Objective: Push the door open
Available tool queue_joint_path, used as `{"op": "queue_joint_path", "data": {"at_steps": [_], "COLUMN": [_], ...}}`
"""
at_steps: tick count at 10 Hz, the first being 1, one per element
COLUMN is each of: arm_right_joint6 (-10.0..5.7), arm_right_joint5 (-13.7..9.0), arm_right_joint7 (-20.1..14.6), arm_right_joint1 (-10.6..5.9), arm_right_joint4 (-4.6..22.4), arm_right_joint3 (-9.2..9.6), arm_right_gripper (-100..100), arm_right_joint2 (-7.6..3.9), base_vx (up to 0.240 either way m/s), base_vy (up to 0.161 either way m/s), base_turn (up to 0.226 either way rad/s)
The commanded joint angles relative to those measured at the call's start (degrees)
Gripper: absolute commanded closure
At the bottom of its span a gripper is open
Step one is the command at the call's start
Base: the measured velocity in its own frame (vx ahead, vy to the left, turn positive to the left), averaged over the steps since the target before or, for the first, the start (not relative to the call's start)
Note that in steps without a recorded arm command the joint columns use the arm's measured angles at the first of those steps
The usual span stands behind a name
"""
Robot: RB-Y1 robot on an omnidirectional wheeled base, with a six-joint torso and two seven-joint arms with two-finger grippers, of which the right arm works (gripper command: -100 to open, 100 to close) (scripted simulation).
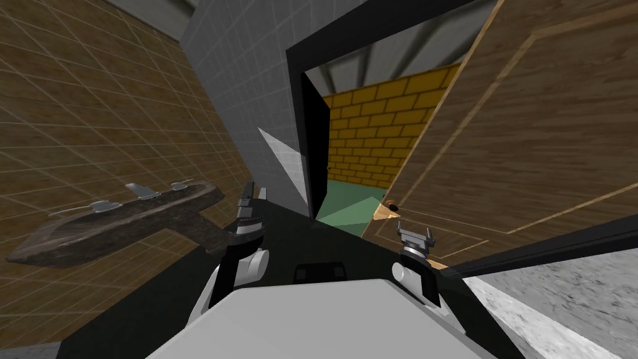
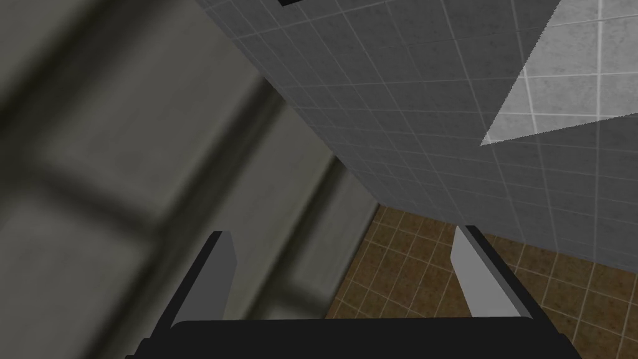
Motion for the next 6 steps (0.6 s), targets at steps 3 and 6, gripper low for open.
{"op": "queue_joint_path", "data": {"at_steps": [3, 6], "arm_right_joint6": [-1.25, -1.88], "arm_right_joint5": [-2.69, -4.38], "arm_right_joint7": [-4.24, -6.78], "arm_right_joint1": [-0.89, -1.47], "arm_right_joint4": [5.2, 8.31], "arm_right_joint3": [-1.99, -3.26], "arm_right_gripper": [-100, -100], "arm_right_joint2": [-0.6, -0.95], "base_vx": [-0.047, -0.057], "base_vy": [-0.076, -0.064], "base_turn": [0.268, 0.24]}}
